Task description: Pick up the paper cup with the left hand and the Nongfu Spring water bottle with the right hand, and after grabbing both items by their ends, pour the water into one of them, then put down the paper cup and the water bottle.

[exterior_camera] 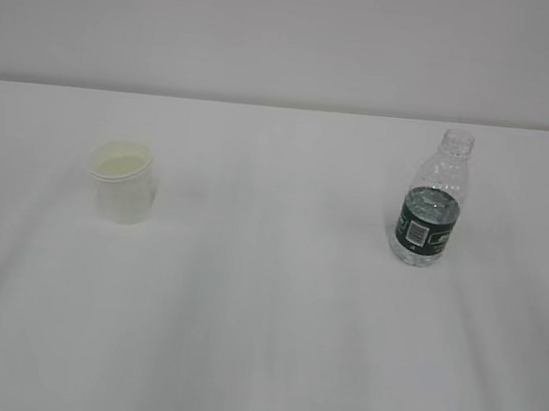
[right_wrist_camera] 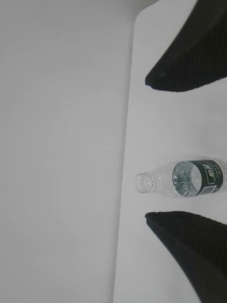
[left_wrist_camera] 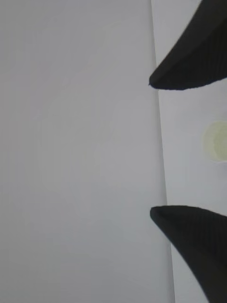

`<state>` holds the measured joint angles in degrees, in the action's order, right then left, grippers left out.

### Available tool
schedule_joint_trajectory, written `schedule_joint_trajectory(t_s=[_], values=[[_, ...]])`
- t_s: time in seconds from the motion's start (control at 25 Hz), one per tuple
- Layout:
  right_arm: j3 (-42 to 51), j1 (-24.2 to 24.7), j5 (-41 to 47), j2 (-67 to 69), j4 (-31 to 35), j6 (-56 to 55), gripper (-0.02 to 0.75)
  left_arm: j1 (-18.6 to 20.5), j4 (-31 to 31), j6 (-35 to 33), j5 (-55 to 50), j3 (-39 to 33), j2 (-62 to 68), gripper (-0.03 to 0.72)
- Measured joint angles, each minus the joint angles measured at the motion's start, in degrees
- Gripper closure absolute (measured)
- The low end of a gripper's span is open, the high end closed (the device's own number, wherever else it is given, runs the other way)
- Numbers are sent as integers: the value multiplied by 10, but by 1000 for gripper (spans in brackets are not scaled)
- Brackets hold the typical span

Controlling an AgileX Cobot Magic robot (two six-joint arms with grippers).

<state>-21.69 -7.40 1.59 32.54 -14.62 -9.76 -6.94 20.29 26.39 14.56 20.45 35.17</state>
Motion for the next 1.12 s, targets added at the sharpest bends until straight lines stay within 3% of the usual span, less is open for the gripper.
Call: schedule_joint_trajectory(t_s=[0.36,1.12], values=[[-37,0,59,0,0,-1,150,0,1,5,-24,0,-21,143],[-50,0,118,-33,4,-2,150,0,1,6,-225,0,-181,148]])
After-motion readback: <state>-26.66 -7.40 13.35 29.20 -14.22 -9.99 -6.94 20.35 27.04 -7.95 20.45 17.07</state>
